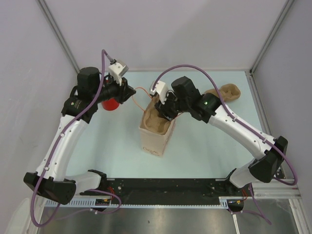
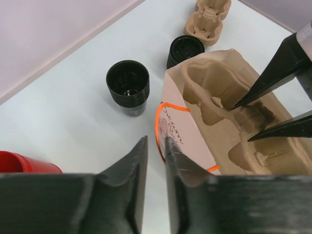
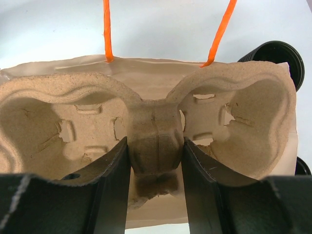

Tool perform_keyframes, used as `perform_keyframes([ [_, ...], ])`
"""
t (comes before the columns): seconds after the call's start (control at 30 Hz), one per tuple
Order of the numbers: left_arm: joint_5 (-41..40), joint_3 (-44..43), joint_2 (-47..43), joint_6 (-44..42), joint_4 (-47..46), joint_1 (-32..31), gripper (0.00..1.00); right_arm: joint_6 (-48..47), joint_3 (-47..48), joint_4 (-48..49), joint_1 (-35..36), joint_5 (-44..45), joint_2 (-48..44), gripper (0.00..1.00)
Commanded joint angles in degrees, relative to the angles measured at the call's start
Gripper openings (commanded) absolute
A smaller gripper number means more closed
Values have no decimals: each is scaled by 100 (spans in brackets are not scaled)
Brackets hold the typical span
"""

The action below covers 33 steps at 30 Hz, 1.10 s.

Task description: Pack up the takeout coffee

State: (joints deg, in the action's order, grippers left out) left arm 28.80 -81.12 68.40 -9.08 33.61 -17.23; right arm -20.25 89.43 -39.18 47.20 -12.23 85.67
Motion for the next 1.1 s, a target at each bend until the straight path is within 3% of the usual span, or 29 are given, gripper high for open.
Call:
perform_keyframes([
  [0.0,100,-167,-73,20,-100,-43,19,-76,13,33,79,150,-112,0],
  [0.07,3,-176,-72,29,-108,-43,8,-84,5,7,96,247,-77,0],
  [0.37,135,-158,-178,82,-152,-105,0,-163,92,-116,228,730,134,1],
  [0.77,-137,-44,-195,187,-381,-289,0,-234,101,-354,342,880,389,0],
  [0.93,-1075,-44,-231,389,-530,-289,0,-269,48,-476,351,854,372,0],
  [1.07,-1332,9,-240,460,-583,-289,0,-330,49,-503,342,836,310,0],
])
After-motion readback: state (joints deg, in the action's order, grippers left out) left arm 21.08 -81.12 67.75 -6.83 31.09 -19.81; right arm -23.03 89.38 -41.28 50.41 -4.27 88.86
